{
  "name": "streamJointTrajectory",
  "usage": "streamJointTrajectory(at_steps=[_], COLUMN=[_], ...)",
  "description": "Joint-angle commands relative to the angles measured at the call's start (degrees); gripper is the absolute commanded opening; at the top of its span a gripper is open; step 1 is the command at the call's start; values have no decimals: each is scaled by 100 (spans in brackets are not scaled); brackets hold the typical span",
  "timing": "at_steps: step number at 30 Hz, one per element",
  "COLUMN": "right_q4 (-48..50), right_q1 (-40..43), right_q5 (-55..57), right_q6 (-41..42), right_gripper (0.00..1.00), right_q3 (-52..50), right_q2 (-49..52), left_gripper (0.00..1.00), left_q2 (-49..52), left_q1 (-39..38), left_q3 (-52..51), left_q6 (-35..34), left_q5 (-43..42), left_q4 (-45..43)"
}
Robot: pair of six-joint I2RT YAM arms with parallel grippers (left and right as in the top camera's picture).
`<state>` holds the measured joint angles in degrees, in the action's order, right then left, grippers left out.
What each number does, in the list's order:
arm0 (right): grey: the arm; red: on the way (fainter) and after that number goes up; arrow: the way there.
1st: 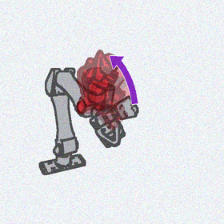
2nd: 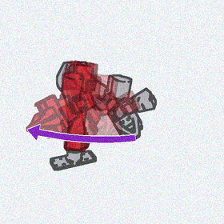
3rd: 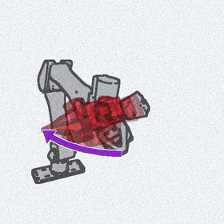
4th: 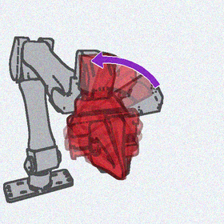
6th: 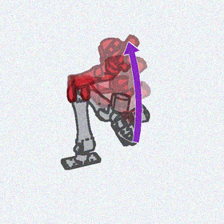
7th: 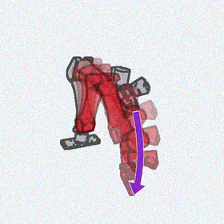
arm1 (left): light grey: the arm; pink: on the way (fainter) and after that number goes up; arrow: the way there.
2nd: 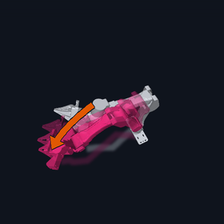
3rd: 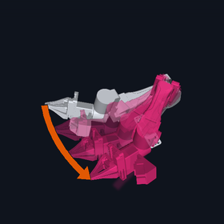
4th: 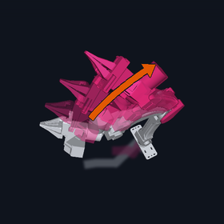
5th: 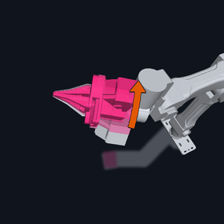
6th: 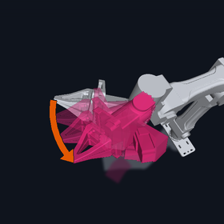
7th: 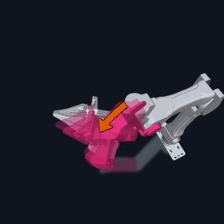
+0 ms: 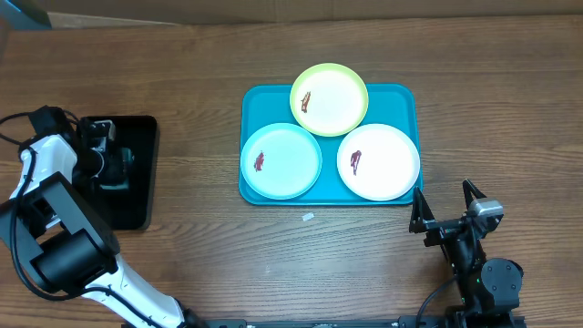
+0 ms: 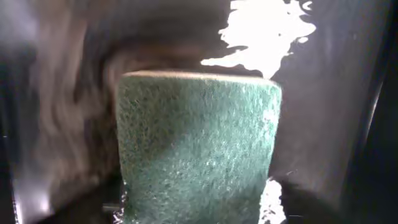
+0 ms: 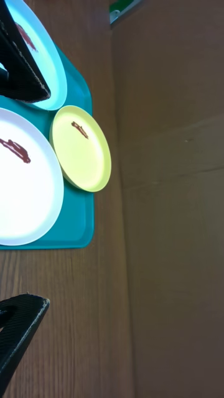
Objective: Clean dirty plates on tray and stack at the side
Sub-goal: 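Lower the left gripper and grasp the green sponge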
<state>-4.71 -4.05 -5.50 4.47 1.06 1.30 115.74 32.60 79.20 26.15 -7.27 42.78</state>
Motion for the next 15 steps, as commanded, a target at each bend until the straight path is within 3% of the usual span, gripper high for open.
streamJointTrajectory(at_steps=[1, 10, 11, 14, 15], right_q4=[28, 28, 28, 28, 28], right_q1=[33, 33, 33, 33, 33], right_q5=[76, 79, 76, 79, 79], right_q6=[0, 0, 0, 0, 0], right_gripper=[100, 100, 100, 100, 100], right_q3=[-59, -59, -59, -59, -59], right_q2=[-4, -4, -4, -4, -4], left_gripper=[98, 83, 77, 32, 22], left_q2=[81, 96, 96, 96, 96], left_q1=[-48, -48, -48, -48, -48], left_q3=[155, -157, -192, -205, -205], left_q6=[-199, -192, -192, -195, -195], left_q5=[-28, -260, -291, -286, -286], left_q4=[-7, -505, -562, -664, -667])
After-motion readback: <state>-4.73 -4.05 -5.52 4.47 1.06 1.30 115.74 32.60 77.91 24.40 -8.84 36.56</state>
